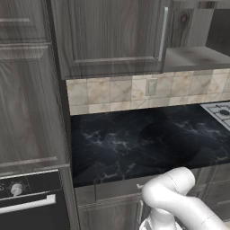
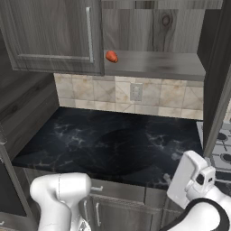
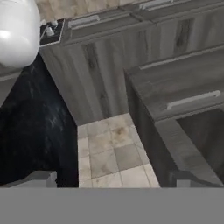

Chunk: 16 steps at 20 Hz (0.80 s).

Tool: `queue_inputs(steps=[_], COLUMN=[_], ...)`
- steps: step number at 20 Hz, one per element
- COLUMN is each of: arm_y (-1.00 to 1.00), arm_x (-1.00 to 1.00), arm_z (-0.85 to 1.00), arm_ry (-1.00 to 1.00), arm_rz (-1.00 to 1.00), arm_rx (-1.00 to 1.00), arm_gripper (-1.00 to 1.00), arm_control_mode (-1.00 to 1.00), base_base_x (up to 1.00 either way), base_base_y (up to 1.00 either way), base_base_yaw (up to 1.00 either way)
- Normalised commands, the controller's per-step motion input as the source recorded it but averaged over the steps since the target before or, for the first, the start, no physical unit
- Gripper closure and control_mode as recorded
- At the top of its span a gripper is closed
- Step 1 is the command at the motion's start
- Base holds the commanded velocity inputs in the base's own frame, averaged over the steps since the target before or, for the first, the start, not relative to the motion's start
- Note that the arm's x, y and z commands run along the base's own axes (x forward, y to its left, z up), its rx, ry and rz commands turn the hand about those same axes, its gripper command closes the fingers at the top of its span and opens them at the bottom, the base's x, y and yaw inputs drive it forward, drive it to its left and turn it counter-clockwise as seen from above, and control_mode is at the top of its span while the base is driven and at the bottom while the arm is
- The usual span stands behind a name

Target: Pick the sweet potato from the counter and place it in the cabinet. Then close the cabinet.

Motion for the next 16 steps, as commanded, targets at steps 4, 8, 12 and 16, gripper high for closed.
queue_inputs(steps=[4,8,12,16], arm_y=[-0.24,-0.31,-0.35,-0.32], arm_x=[0.0,0.0,0.0,0.0], arm_z=[0.0,0.09,0.06,0.12], arm_ry=[0.08,0.04,0.01,0.03], arm_rz=[0.0,0.04,0.06,0.05], arm_rx=[0.36,0.34,0.28,0.27], arm_gripper=[-1.0,-1.0,-1.0,-1.0], arm_control_mode=[-1.0,-1.0,-1.0,-1.0], base_base_x=[0.0,0.0,0.0,0.0], base_base_y=[0.0,0.0,0.0,0.0], base_base_yaw=[0.0,0.0,0.0,0.0])
